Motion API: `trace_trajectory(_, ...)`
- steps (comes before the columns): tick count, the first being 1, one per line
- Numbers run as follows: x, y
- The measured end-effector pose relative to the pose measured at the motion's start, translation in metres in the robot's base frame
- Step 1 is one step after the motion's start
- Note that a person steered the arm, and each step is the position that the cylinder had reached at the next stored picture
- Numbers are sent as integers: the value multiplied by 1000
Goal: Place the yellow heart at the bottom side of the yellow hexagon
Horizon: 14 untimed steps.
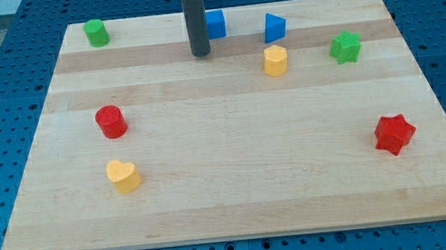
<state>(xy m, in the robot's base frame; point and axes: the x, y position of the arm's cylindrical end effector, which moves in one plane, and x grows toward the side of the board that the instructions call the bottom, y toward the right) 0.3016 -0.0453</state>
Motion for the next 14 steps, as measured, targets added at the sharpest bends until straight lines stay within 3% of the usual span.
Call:
trace_trajectory(1, 2, 0)
trace_trajectory(6, 222, 0)
trace_trajectory(9, 255, -17)
trace_trajectory(11, 263, -83)
trace_trajectory(14, 271, -120)
